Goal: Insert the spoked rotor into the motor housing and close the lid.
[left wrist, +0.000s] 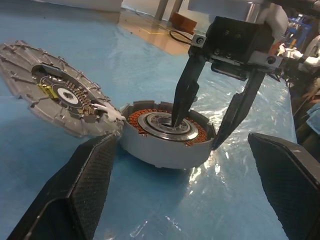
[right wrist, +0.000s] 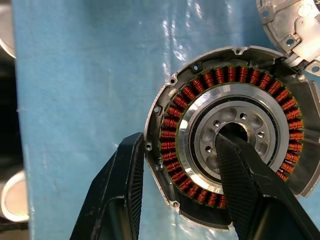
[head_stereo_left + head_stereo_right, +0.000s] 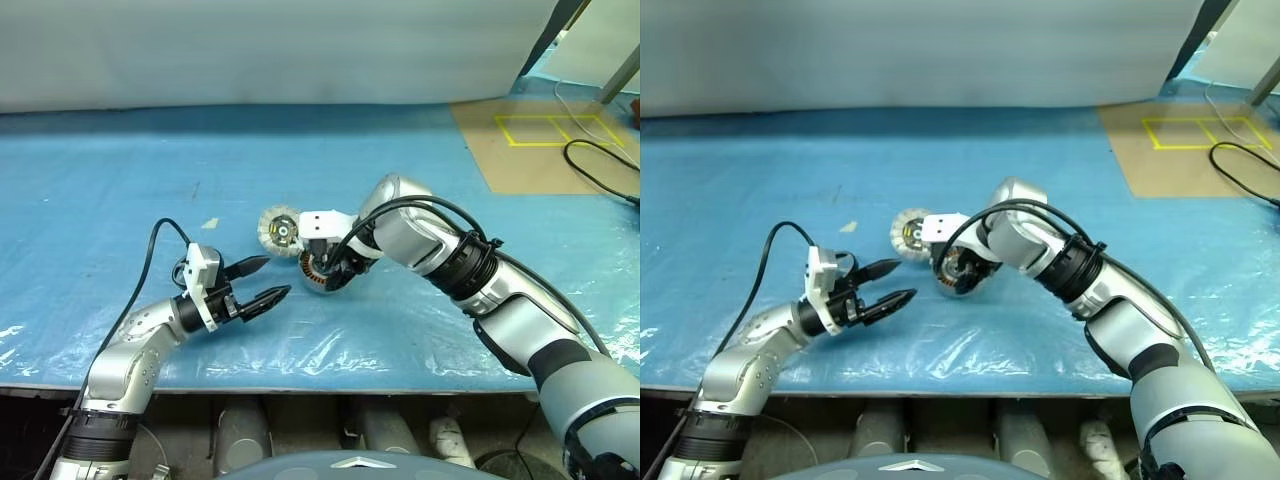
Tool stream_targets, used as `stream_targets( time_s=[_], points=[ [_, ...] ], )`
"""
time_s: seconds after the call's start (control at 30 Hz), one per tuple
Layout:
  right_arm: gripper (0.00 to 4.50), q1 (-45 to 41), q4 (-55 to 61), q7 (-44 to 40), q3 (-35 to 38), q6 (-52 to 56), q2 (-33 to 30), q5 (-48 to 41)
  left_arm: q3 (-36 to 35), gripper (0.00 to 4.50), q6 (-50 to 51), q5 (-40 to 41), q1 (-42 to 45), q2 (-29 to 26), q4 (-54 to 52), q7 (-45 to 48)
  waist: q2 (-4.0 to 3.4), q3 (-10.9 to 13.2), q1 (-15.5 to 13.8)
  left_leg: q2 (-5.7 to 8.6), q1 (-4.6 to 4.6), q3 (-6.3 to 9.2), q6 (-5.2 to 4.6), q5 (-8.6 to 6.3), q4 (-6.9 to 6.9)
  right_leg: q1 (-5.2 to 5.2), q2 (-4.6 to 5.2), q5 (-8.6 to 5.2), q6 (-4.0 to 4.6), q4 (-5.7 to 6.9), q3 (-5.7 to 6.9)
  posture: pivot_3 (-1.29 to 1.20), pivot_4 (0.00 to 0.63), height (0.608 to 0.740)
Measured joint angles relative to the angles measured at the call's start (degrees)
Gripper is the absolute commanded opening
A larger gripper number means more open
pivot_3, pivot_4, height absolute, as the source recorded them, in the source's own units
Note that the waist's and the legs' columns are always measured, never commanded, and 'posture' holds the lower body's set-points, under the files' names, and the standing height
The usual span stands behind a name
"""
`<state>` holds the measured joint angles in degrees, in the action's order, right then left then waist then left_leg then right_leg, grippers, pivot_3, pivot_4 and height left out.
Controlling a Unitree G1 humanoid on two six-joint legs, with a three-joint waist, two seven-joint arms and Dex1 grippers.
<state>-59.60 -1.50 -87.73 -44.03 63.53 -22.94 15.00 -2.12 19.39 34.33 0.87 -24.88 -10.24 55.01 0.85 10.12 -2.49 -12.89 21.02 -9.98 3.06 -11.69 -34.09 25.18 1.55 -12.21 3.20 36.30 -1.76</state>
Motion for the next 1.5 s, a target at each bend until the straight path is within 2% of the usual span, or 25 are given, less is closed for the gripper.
stream_targets(
  time_s=[0.2,0.3,0.37,0.47,0.57,0.8,0.93,1.1,1.3,1.5],
  points=[
    [1.98,-0.82,0.07,4.63,-1.48,6.18,2.66,-3.15,0.15,4.45,1.25,0.32,-1.21,0.00,-2.00,-0.32,0.01,-0.01,-0.02,0.01,-0.24,0.01,0.04,0.01,0.00,-0.20,0.00,-0.01,-0.02,0.01,-0.03,0.00,0.150,0.740],
    [1.98,-1.63,-1.34,8.20,-1.85,11.09,5.35,-4.52,0.11,4.45,1.76,0.45,-1.86,-0.07,-2.88,-0.52,0.02,-0.02,0.24,0.03,-0.69,0.01,0.10,-0.02,0.11,-0.51,-0.01,-0.08,-0.13,0.02,-0.12,0.00,0.150,0.740],
    [1.98,-3.03,-5.14,11.84,-1.53,14.77,9.09,-5.53,0.10,4.45,2.14,0.48,-2.23,-0.12,-3.32,-0.60,0.06,-0.06,0.40,0.06,-1.26,0.02,0.16,-0.04,0.42,-0.79,-0.01,-0.31,-0.52,0.02,-0.14,0.00,0.150,0.740],
    [1.98,-4.81,-10.75,16.63,-0.08,18.35,13.34,-7.34,0.10,4.45,2.51,0.56,-2.23,-0.14,-3.94,-0.91,0.18,-0.13,0.34,0.10,-2.04,0.11,0.17,-0.08,1.00,-1.08,0.02,-0.36,-0.58,-0.06,-0.09,0.00,0.150,0.740],
    [1.98,-5.36,-12.14,19.59,0.35,19.62,14.26,-9.34,0.10,4.45,2.73,0.60,-2.21,-0.13,-4.11,-1.30,0.12,-0.16,0.27,0.13,-2.30,0.38,0.23,-0.11,1.48,-1.09,-0.01,-0.36,-0.58,-0.38,0.00,0.00,0.150,0.740],
    [1.98,-6.16,-12.47,23.05,-0.73,19.54,13.32,-14.21,0.01,4.45,3.15,0.64,-1.85,-0.18,-4.12,-1.77,-0.08,-0.52,0.15,0.20,-2.30,0.17,0.25,-0.10,1.75,-1.15,0.00,-0.35,-0.58,-0.71,0.00,0.00,0.150,0.740],
    [3.11,-5.74,-12.13,23.03,-2.96,17.59,11.77,-17.37,-0.11,4.45,3.30,0.75,-1.29,-0.47,-4.15,-1.80,-0.16,-0.60,-0.02,0.20,-2.10,0.14,0.33,-0.05,1.73,-1.06,0.00,-0.33,-0.56,-0.69,0.02,0.00,0.150,0.740],
    [3.11,-7.70,-11.25,21.42,-4.70,17.09,9.27,-21.73,-1.50,4.45,3.67,1.25,-0.81,-2.49,-4.01,-1.66,-0.23,-0.62,-0.16,0.17,-1.76,0.11,0.56,0.08,1.68,-0.93,-0.04,-0.11,-0.20,-0.77,0.09,0.00,0.150,0.740],
    [3.11,-11.57,-11.45,20.21,-5.52,17.10,7.52,-26.09,-2.87,4.45,3.90,1.72,1.40,-4.09,-3.16,-1.49,-0.22,-0.60,-0.18,0.19,-0.78,0.11,0.78,0.00,1.56,-0.17,-0.05,0.07,-0.40,-0.88,0.21,0.00,0.150,0.740],
    [3.11,-16.16,-4.98,17.64,-3.76,17.43,2.60,-31.26,-2.38,4.45,4.94,2.03,1.89,-3.87,-3.19,-1.56,-0.20,-0.59,-0.26,0.07,-0.78,0.14,0.91,-0.08,1.66,-0.08,-0.18,0.05,-0.37,-0.80,0.26,0.00,0.150,0.740]
  ],
)
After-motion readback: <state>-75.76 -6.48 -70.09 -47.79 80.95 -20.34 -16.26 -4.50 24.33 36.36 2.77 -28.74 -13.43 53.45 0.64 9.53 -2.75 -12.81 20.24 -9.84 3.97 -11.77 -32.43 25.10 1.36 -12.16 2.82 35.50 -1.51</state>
